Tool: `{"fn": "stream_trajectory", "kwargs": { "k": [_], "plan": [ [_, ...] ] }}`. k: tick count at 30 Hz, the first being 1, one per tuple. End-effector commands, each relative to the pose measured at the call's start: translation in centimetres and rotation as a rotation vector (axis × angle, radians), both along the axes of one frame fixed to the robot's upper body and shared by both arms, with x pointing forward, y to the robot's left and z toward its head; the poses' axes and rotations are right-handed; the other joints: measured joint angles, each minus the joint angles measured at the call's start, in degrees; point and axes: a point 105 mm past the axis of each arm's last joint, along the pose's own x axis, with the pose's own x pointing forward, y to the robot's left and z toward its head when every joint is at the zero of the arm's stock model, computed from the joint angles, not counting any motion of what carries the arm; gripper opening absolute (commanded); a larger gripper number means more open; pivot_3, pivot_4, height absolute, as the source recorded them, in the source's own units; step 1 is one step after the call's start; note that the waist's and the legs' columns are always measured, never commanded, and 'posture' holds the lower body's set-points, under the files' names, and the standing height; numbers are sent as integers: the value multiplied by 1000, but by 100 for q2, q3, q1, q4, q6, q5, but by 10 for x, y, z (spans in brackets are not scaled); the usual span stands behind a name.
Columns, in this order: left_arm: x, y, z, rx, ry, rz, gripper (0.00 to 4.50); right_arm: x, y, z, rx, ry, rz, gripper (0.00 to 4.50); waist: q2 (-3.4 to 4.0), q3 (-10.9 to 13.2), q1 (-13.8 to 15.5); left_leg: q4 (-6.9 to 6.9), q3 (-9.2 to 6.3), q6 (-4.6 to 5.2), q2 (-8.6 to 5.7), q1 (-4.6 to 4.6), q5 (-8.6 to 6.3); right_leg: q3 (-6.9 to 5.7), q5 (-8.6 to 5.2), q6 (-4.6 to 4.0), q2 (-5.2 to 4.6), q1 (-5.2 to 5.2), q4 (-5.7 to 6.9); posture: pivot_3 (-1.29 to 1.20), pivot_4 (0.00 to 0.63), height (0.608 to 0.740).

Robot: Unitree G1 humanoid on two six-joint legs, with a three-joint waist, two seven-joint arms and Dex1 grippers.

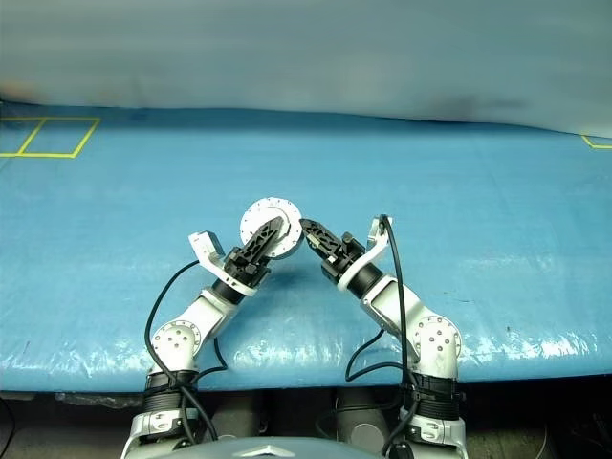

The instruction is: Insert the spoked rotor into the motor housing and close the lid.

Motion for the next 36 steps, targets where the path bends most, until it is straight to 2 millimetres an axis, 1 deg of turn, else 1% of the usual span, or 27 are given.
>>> {"fn": "stream_trajectory", "kwargs": {
  "k": [1,3,6,8,9,11,14,18,20,21,24,29,31,32,34,35,36],
  "plan": [
    [-1,-5,3,-37,0,3,2745,-3,1,21,49,-81,2,1176,0,0,0,0,0,0,0,0,0,0,0,0,0,0,0,0,150,740],
    [3,-5,-1,-26,41,9,2725,-3,0,21,38,-91,-2,1176,0,0,3,1,0,0,0,0,0,0,1,1,0,0,0,0,150,740],
    [5,-4,-3,-30,65,18,2715,-1,-1,21,6,-125,-23,1176,0,0,5,3,0,0,0,0,0,0,2,4,0,2,0,0,150,740],
    [9,0,-5,-16,77,52,2715,3,-3,16,-45,-123,-50,1847,0,0,3,3,0,0,0,0,0,0,2,4,0,1,1,0,150,740],
    [11,3,-7,-6,89,78,2715,6,-5,12,-88,-116,-78,2055,2,-1,1,3,0,0,0,1,0,0,2,4,1,1,2,0,150,740],
    [17,10,-11,3,114,138,2715,17,-15,5,-180,-112,-183,2740,3,-2,-1,3,0,0,0,5,0,0,3,5,1,2,4,0,150,740],
    [24,22,-14,4,139,227,2715,28,-29,0,-268,-123,-303,2740,3,-2,14,4,-1,-1,1,3,1,0,4,4,3,2,4,0,150,740],
    [39,48,-16,6,176,416,2715,32,-38,-3,-285,-125,-351,2740,2,-2,44,4,0,-1,-1,-1,1,0,10,3,0,2,0,0,150,740],
    [55,85,-20,26,240,651,2715,31,-41,-4,-305,-129,-359,2740,2,-2,58,7,-1,-1,-1,0,1,0,20,-12,1,3,1,0,150,740],
    [60,98,-22,32,266,731,2715,31,-41,-5,-309,-130,-361,2740,1,-2,68,9,-1,-2,-1,0,1,0,22,-14,1,3,1,0,150,740],
    [70,123,-30,122,333,884,2715,32,-45,-3,-285,-123,-399,2740,0,-3,67,13,1,-3,0,0,2,3,32,-23,4,5,-3,0,150,740],
    [78,141,-34,198,373,967,2715,32,-44,-1,-274,-138,-409,2740,-1,-5,83,11,-2,-3,-3,1,2,1,37,-17,3,9,-3,0,150,740],
    [79,146,-34,209,378,979,3230,31,-43,-1,-285,-143,-406,2782,0,-5,55,11,-1,-5,-2,8,4,2,38,-15,4,10,1,0,150,740],
    [79,147,-34,212,375,974,3416,31,-43,-1,-289,-145,-405,2782,2,-6,51,12,-1,-6,-1,10,6,2,39,-15,4,11,3,0,150,740],
    [77,154,-33,286,361,1004,4074,31,-44,-2,-301,-141,-415,2782,8,-11,25,12,-1,-4,-1,16,11,2,38,-12,6,16,3,0,150,740],
    [74,160,-29,316,344,1043,4425,32,-46,-3,-306,-137,-422,2782,10,-13,1,12,-1,-4,0,19,15,3,36,-12,6,18,3,0,150,740],
    [72,167,-23,327,323,1077,4470,32,-47,-4,-307,-132,-425,2782,11,-13,-18,12,-1,-4,1,22,18,4,33,-16,9,18,3,0,150,740]
  ]
}}
